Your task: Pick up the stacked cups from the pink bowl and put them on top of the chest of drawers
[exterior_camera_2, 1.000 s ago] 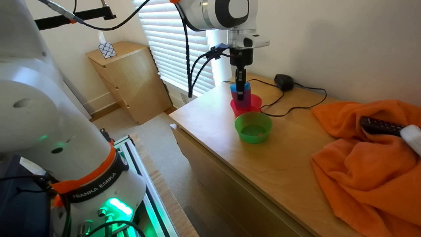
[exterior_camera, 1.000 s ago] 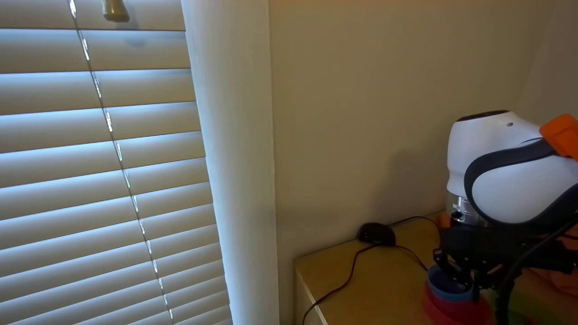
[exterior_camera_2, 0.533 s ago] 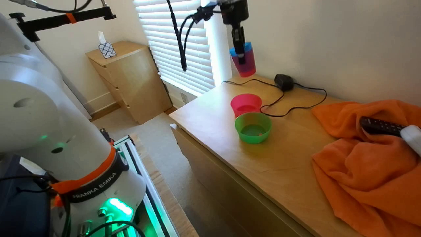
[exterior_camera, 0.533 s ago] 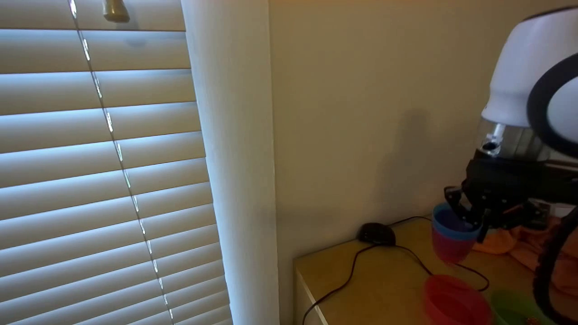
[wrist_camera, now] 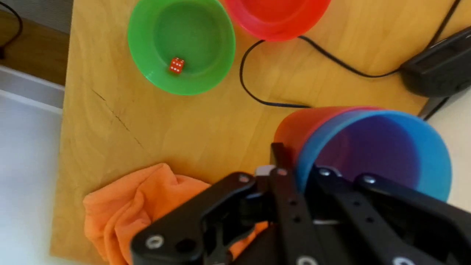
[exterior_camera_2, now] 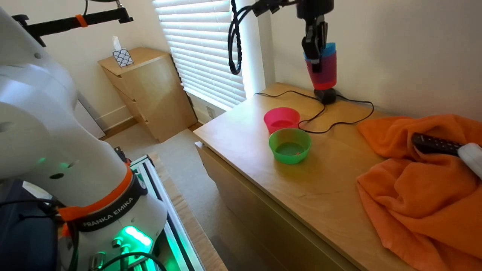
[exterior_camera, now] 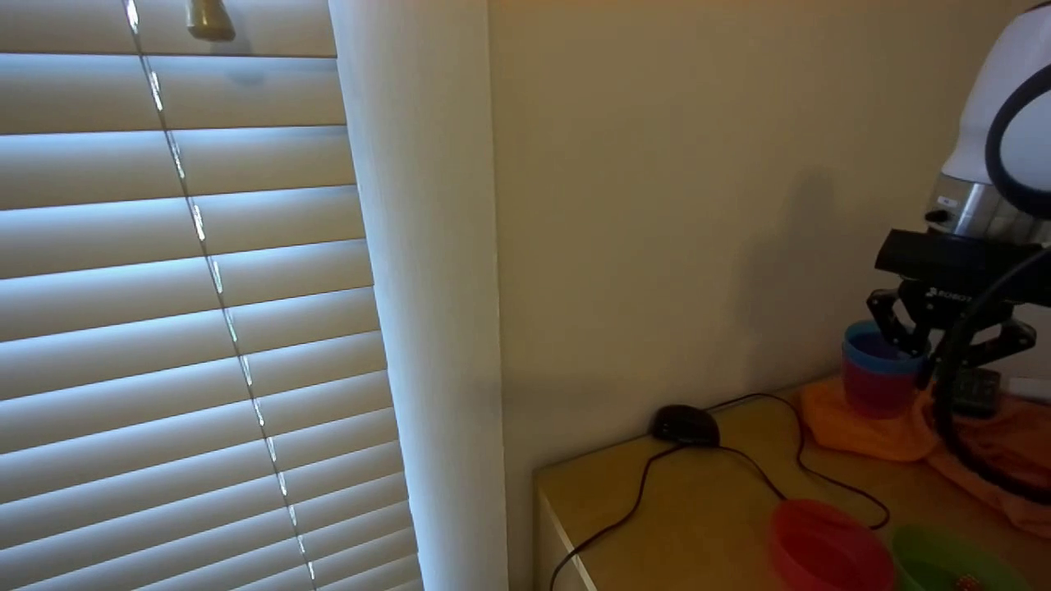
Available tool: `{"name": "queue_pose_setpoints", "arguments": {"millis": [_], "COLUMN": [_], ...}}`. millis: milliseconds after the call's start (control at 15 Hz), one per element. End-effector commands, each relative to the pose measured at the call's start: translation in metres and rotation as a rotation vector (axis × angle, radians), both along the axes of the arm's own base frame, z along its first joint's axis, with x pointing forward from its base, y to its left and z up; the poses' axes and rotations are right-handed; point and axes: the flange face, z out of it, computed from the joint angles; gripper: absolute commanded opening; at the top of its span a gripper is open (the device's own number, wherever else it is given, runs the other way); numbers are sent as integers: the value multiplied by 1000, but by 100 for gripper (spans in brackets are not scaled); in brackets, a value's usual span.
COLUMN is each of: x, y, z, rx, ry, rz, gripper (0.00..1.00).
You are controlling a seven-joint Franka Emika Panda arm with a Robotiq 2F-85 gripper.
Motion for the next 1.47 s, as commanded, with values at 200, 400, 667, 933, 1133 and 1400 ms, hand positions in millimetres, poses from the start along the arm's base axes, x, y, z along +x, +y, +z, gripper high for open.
{"name": "queue_pose_setpoints", "arguments": {"millis": [200,400,667,933,1133,1400], "x": [-18,-7,4,-4,-8,-5], "y": [-33,-36,-63,-98,-123,-133], "z": [-44,-52,-72,-89,-100,-114], "rx": [170,140,127,144,158,155], "ry": [96,93,143,156,160,176], "rz": [-287,-249,-209,2,146,209], "gripper": [2,7,2,2,2,2]}}
